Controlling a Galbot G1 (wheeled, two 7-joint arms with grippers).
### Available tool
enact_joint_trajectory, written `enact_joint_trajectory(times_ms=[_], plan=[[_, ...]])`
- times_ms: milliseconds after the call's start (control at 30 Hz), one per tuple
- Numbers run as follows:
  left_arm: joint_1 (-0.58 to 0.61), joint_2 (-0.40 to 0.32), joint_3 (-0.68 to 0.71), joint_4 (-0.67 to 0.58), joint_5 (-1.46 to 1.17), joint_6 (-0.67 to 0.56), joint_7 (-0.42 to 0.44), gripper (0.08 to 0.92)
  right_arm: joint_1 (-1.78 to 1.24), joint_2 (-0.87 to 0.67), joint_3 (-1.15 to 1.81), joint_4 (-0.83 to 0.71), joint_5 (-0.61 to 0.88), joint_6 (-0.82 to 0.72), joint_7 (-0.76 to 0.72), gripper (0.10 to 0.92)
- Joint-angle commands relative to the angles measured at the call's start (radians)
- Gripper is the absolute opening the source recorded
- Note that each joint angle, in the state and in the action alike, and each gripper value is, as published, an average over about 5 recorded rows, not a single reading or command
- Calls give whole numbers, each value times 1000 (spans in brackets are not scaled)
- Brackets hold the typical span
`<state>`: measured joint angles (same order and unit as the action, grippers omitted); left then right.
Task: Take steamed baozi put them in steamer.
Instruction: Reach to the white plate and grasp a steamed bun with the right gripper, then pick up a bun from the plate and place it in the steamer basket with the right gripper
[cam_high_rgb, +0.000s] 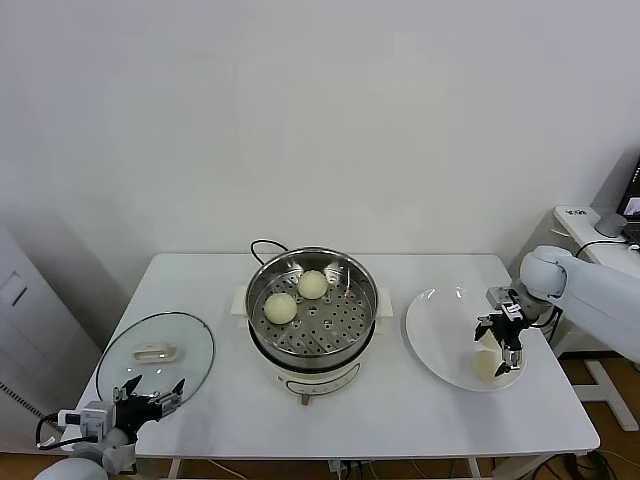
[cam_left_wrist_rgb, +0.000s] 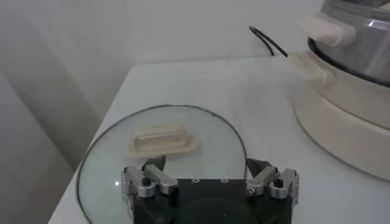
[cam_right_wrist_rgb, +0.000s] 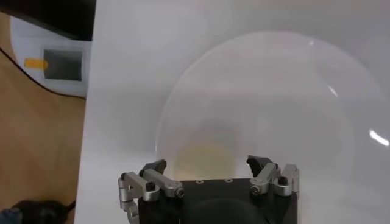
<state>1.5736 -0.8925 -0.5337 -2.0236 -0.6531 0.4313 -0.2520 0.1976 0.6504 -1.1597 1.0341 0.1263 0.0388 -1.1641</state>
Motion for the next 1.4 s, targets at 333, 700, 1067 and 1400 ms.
enact_joint_trajectory(times_ms=[333,700,1067,1400], plan=[[5,4,-2,2,0,-2,1,823,-108,37,116,-82,-61,12,-5,721],[5,2,-4,-2,1,0,-1,823,-75,13,103,-53,-36,-5,-36,531],[-14,5,12,-1,1,4,-2,823,285,50,-4,57,92,40,-46,526],[-14,12,19,-2,1,-1,0,823,437,237,13,101,205,193,-45,526]])
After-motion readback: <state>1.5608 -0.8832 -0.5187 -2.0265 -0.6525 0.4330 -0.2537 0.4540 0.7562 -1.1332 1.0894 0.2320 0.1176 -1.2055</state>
